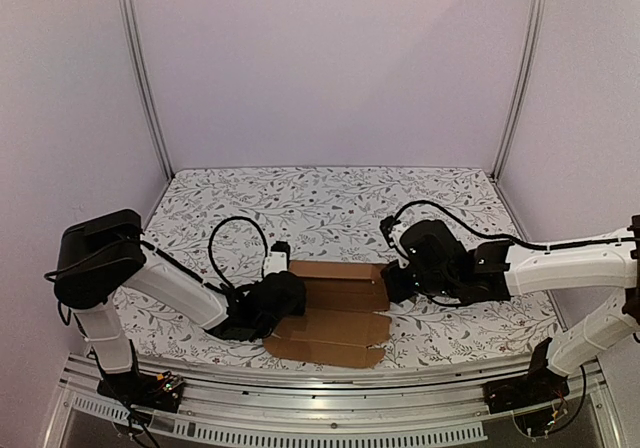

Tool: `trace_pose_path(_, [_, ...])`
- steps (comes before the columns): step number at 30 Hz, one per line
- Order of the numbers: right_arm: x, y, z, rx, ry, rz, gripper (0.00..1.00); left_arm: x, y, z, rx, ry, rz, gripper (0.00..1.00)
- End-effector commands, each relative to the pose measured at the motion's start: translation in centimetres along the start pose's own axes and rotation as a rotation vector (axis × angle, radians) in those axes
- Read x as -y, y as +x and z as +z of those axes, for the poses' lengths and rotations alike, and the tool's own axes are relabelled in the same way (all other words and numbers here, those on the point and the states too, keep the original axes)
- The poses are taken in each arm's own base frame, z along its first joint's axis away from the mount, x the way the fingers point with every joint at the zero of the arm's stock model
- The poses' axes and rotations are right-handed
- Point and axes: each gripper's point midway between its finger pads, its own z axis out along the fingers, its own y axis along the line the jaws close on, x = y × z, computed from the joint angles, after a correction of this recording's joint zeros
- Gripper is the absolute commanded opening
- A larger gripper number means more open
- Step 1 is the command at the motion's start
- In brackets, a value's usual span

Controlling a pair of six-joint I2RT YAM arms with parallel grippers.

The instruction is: Fold the paper box

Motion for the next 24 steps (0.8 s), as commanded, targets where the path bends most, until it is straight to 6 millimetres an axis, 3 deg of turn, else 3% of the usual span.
trace_pose_path(1, [-0.6,0.3,1.6,-0.006,-0.028,0.023,0.0,-0.4,2.0,-0.1,-0.063,-0.012,0.048,0.0])
trace_pose_path(11, [-2.0,0.2,3.7,0.017,-0.073,0.09,0.0,1.5,3.0,-0.1,-0.147,0.056,-0.003,0.0])
trace_pose_path(24, [-2.5,-3.1,2.3,0.185,-0.14,0.249,0.0,3.4,4.7,-0.5,-0.254,0.15,-0.095,0.0])
